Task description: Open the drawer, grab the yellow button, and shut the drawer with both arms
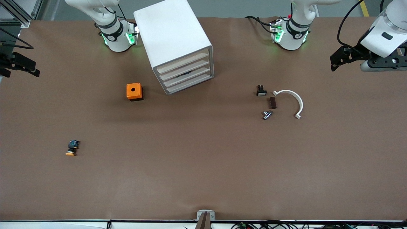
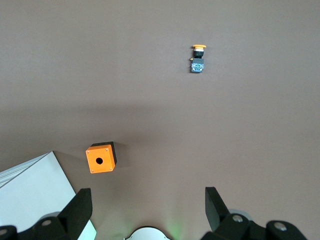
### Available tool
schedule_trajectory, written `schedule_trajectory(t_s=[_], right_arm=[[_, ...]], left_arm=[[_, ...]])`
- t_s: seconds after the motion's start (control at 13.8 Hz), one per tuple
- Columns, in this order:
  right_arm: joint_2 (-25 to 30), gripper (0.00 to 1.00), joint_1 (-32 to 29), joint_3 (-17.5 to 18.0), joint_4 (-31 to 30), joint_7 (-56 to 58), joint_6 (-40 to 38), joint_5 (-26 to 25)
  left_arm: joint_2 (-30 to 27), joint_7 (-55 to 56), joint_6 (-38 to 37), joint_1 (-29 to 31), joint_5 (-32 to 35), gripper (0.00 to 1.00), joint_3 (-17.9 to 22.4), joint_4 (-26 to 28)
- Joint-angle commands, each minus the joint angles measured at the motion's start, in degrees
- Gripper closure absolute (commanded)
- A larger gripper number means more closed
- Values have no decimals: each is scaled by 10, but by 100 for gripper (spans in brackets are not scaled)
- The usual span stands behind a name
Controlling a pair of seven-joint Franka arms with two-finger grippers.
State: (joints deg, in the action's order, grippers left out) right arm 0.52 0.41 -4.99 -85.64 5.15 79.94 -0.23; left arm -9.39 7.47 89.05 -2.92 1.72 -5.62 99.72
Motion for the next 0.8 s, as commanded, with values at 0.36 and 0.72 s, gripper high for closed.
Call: schedule_trajectory(t_s=[0.36, 0.72], right_arm=[[31, 0, -11, 2, -35, -4, 36, 6], [34, 0, -11, -2, -36, -23, 57, 10]], left_arm=[[5, -15, 20, -2, -2, 0, 5, 7], [14, -8, 29, 3, -4, 0, 5, 0]])
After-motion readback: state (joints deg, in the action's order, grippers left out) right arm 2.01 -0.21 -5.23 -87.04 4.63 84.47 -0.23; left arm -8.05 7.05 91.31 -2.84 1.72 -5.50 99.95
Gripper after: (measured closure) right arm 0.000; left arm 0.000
